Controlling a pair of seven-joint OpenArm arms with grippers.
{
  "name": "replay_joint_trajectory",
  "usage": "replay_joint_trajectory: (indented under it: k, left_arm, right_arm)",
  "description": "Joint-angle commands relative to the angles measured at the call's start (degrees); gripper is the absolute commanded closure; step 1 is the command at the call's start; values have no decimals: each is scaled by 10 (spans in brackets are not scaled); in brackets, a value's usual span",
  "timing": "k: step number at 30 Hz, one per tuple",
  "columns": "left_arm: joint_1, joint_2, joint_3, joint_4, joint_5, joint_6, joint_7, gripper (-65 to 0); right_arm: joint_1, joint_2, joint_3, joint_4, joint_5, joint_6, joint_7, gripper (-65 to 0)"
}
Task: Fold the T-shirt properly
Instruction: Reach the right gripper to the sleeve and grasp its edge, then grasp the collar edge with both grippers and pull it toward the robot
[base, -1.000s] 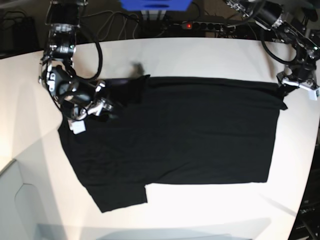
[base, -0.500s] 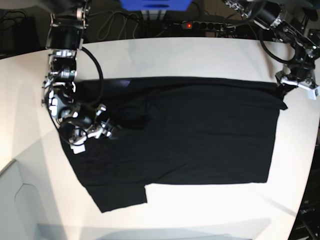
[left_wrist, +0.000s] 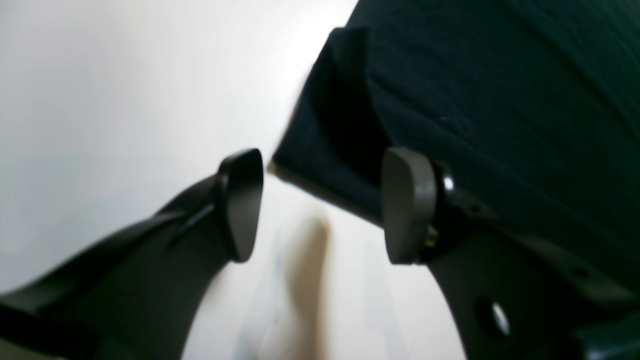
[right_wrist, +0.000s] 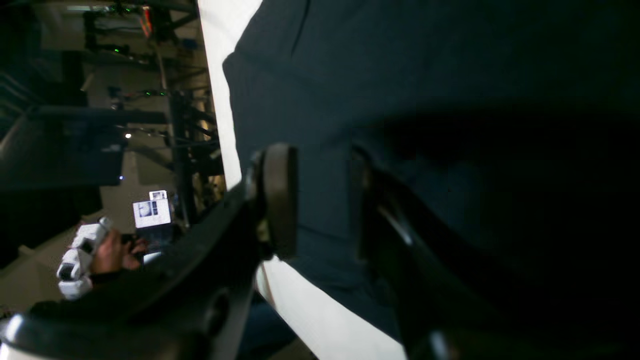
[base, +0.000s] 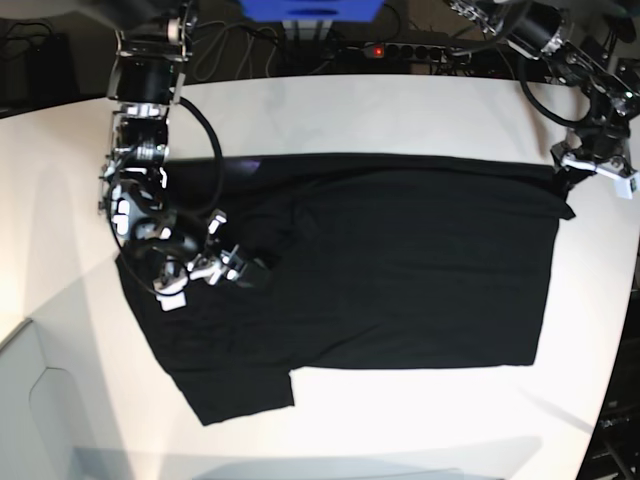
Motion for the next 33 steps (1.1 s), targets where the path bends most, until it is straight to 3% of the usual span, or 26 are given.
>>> replay_joint_trajectory:
  k: [1, 11, 15, 23, 26, 29, 33]
  left_arm:
    - [0, -10, 0, 12, -8, -3, -9, -363]
    - [8, -9, -3, 14, -11, -6, -7, -363]
    - [22, -9, -24, 64, -12, -6, -10, -363]
    - [21, -9, -31, 102, -74, -6, -6, -362]
    - [22, -9, -1, 102, -74, -4, -7, -361]
    - [25, -14, 44, 115, -69, 1, -9, -296]
    - [20, -15, 116, 159, 11, 1, -10, -84]
  right_arm:
    - [13, -1, 1, 10, 15, 3, 4, -190]
    - [13, 7, 10, 13, 16, 3, -2, -184]
    - [-18, 16, 39, 13, 61, 4, 1, -178]
    - [-54, 46, 51, 14, 83, 4, -2, -56]
    - [-66, 59, 52, 14, 83, 4, -2, -31]
    - [-67, 76, 50, 14, 83, 4, -2, -2]
    - [-74, 101, 49, 14, 83, 4, -2, 0]
